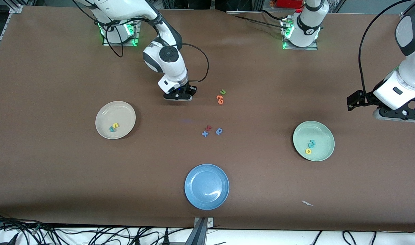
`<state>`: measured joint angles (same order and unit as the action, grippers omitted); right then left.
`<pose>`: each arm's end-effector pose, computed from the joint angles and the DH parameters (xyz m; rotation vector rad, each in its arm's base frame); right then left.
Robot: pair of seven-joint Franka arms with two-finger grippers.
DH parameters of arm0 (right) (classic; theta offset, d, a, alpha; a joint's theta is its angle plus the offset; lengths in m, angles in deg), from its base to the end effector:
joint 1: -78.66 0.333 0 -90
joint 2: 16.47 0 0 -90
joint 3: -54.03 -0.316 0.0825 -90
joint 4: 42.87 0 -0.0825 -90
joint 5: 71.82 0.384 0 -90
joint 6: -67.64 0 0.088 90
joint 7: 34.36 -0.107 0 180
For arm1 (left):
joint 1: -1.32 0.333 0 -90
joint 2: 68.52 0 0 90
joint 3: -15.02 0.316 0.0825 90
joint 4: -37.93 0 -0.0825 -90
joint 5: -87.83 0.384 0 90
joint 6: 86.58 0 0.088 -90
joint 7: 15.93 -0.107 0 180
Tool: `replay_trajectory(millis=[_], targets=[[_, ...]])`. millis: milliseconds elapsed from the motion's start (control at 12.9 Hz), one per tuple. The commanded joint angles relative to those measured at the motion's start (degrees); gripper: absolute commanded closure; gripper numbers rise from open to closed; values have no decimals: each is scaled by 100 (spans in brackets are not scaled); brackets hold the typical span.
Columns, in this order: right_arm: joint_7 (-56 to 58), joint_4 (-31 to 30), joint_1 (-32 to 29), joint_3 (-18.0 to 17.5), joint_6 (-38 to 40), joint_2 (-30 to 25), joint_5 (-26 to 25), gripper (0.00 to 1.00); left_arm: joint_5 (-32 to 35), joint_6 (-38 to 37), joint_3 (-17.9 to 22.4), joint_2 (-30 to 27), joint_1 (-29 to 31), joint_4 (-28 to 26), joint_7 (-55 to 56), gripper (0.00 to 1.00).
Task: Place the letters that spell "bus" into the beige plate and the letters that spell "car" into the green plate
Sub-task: 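Place the yellow letter on the beige plate with the right gripper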
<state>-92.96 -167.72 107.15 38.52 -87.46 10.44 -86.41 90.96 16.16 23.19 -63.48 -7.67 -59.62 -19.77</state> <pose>0.4003 0.4015 0.1865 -3.0695 0.0933 -0.0781 0.5908 -0.0066 0.5313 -3.0723 0.1443 -0.0026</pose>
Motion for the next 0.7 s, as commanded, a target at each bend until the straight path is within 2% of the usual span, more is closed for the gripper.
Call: replay_trajectory(millis=[0, 233, 388, 620], targets=[[181, -13, -176, 4, 539, -528, -132, 94, -199, -123, 115, -196, -85, -89, -188, 0], [1014, -48, -772, -14, 1199, -994, -123, 94, -278, -211, 115, -327, -155, -150, -188, 0], [1866, -66, -1273, -14, 1490, -1240, -123, 94, -313, -237, 89, -179, -68, -98, -214, 0], [3324, -57, -2186, -14, 1675, -1364, -115, 93, -313, -237, 89, -152, -59, -80, -223, 0]])
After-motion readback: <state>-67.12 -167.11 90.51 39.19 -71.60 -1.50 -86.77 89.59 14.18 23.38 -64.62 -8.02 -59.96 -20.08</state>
